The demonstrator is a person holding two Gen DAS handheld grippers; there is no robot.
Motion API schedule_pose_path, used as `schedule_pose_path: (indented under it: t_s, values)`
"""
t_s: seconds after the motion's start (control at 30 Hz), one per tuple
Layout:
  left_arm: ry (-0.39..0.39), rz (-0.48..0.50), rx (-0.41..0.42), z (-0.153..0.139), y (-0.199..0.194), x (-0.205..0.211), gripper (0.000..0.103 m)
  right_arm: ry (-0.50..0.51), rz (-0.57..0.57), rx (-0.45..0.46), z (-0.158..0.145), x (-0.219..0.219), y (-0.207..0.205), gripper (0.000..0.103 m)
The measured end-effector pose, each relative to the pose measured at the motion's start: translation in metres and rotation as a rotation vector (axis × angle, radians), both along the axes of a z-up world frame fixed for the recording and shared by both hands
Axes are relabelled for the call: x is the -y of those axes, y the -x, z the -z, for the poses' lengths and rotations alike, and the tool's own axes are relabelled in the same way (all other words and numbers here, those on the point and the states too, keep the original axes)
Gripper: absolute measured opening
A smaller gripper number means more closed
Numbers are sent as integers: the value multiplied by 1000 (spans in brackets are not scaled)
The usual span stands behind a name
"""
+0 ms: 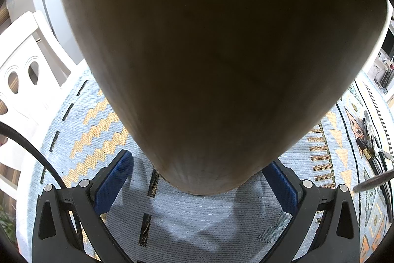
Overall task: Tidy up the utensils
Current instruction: 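Lift the fork with the right tool up over the wooden cup, then drop the fork into the wooden cup by opening the right tool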
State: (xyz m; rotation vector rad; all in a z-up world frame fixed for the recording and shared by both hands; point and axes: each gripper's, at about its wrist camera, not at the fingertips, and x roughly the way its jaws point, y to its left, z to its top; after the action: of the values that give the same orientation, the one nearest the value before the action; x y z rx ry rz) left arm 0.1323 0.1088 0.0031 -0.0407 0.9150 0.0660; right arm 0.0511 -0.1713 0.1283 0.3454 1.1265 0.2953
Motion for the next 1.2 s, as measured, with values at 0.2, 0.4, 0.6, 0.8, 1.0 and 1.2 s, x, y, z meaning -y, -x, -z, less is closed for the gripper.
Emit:
schedule_pose_path:
  t_s: [0.2,0.4,0.6,0.8,1.0,1.2]
  values:
    - [0,0,0,0,0,0,103,-3,-5,16,-6,4,-4,3]
    - [0,0,0,0,0,0,103,-13,-8,38,-16,5,-6,3]
    - [0,0,0,0,0,1,103,-35,-28,112,-50,-1,-12,3]
    - [2,-2,33,-4,5,1,103,-95,-72,283,-108,-22,-26,3]
    - [2,1,80,-9,16,0,103,-181,-154,408,-145,-60,-50,3]
    - [5,6,108,-14,26,2,103,-182,-232,387,-132,-98,-72,3]
